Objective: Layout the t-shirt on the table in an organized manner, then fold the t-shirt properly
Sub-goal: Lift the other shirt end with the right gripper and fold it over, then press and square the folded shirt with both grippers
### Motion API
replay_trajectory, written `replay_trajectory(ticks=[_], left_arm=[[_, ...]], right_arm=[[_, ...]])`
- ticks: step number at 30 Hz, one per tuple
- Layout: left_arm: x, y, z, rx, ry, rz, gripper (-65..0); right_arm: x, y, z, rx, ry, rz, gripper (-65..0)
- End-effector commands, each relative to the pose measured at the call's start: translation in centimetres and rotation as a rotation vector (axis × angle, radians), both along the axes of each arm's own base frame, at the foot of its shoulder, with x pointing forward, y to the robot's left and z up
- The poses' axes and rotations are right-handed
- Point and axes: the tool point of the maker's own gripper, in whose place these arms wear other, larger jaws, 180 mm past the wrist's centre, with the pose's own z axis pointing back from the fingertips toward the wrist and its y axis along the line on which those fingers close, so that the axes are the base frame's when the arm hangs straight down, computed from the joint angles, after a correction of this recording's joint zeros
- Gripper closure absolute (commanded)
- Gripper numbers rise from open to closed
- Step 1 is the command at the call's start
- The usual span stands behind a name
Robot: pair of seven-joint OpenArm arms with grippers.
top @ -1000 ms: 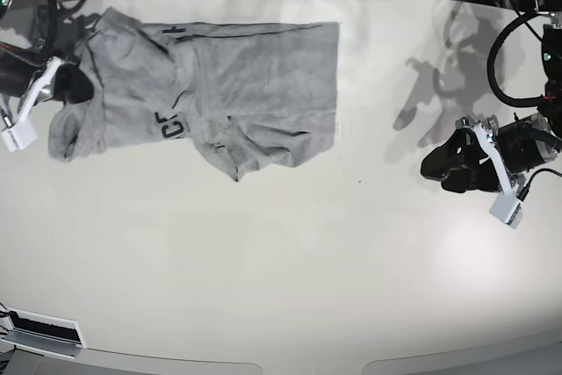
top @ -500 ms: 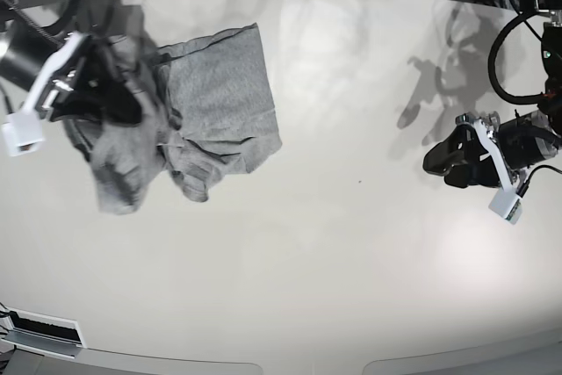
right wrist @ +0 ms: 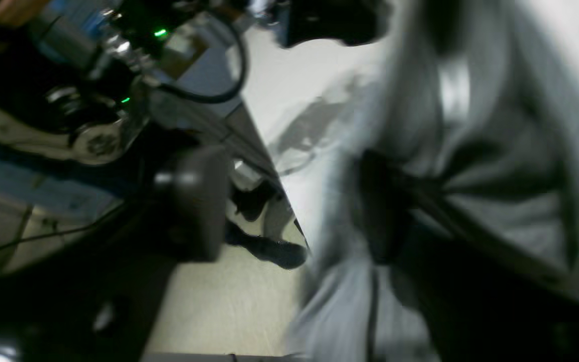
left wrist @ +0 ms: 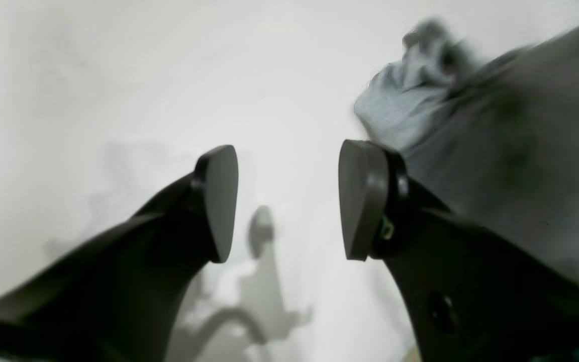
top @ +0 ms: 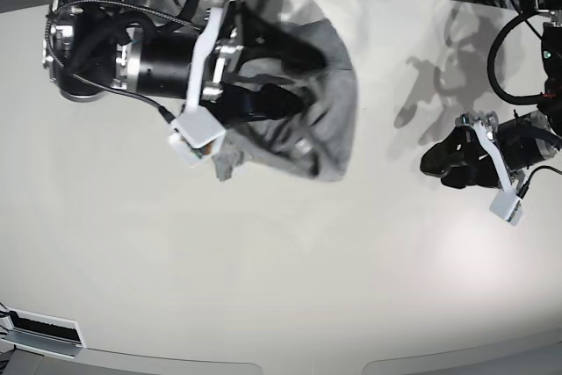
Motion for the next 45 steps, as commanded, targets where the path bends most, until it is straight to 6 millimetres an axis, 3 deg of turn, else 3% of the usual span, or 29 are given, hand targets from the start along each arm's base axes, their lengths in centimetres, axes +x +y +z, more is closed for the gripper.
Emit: replay_trajectory(ticks=[1,5,7,9,12,20,24,29,35,38,41,45], left_arm=[[0.7,0.0,1.9,-0.018,-0.059,-0.020,-33.1],[0.5,-0.1,2.1,-0.020,-0.071,-0.048,-31.3],[0.4,-0.1,2.2,-0.019,-0.066,-0.050,-18.8],[0.0,-0.3,2.1,-0.036,-0.042,-0.064,0.0],[-1.0,-1.6,2.6,-0.099,-0.012,-0.119,0.0],[-5.2,-8.1,1.1,-0.090,0.072,-0.377,0.0],[-7.9,-10.9,-1.1,-0.049,0.130,-0.498,0.0],[-12.2,-14.0,-5.3,0.068,0.175,-0.665,0.0],[-17.6,-16.1,-8.8,0.178,0.187,-0.863,0.0],[-19.1,-16.3,-10.1,0.237,0.160,-0.933,0.0],[-19.1,-15.8,-11.3,0.317,0.116,-0.964,0.0],[-16.7,-14.0,-12.9,0.401,0.096,-0.936,0.0]], right_arm=[[0.5,0.3,1.6,0.047,-0.047,0.002,-44.8],[2.0,0.0,1.7,0.000,-0.098,-0.016,-44.8],[3.1,-0.6,0.8,-0.086,-0.120,-0.045,-42.7],[4.2,-1.6,-1.1,-0.214,-0.128,-0.090,-30.3],[6.8,-3.0,-1.9,-0.300,-0.180,-0.210,0.0],[12.0,-4.6,-6.1,-0.383,-0.115,-0.281,0.0],[14.1,-5.0,-8.4,-0.405,-0.034,-0.264,0.0],[15.5,-6.3,-12.1,-0.552,0.024,-0.187,0.0],[14.5,-8.0,-15.0,-0.760,-0.016,-0.078,0.0],[13.5,-8.4,-16.2,-0.835,-0.035,-0.015,0.0],[12.2,-8.8,-17.2,-0.886,-0.036,0.048,0.0],[11.6,-9.4,-17.7,-0.913,-0.037,0.075,0.0]])
